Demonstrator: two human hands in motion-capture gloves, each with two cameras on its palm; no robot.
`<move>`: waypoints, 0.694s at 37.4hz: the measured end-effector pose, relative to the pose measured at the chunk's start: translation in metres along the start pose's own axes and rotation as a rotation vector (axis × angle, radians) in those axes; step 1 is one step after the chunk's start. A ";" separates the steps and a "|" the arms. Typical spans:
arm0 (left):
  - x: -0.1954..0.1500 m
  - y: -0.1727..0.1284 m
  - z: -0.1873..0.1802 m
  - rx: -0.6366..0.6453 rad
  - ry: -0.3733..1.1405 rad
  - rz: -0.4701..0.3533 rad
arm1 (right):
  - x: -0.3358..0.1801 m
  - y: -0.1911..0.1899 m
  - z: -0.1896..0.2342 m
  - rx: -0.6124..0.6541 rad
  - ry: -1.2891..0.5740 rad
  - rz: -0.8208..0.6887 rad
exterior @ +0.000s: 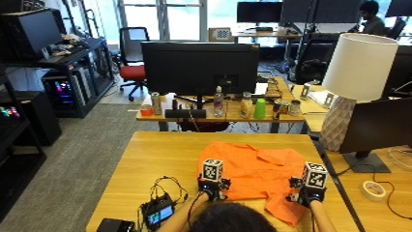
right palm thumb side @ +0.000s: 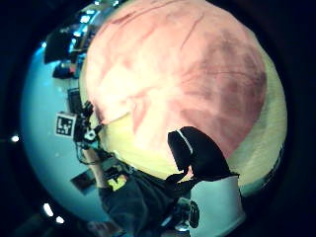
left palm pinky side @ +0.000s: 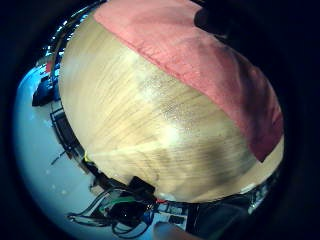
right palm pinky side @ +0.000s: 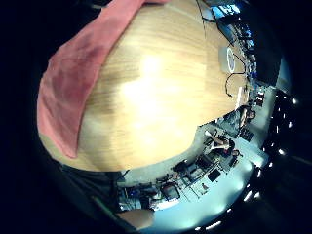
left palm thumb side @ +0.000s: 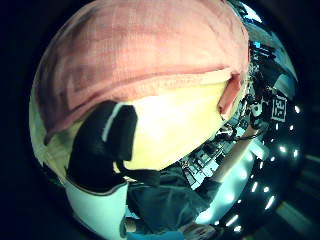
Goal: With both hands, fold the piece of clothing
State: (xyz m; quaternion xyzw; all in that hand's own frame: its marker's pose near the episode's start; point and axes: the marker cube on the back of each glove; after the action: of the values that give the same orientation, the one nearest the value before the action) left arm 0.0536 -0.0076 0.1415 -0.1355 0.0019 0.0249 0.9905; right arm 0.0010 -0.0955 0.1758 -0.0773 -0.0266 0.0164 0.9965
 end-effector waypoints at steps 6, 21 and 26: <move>0.004 0.002 0.007 -0.062 -0.013 -0.012 | 0.004 -0.014 0.016 -0.066 0.005 0.027; 0.008 -0.016 -0.005 0.264 -0.153 0.022 | 0.010 -0.021 0.044 -0.083 -0.004 0.035; 0.010 -0.020 -0.007 0.398 -0.234 0.015 | 0.009 -0.019 0.046 0.032 -0.025 0.019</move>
State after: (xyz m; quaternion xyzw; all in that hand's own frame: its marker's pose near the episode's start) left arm 0.0644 -0.0280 0.1398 0.0662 -0.1073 0.0470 0.9909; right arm 0.0082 -0.1065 0.2245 -0.0612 -0.0379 0.0272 0.9970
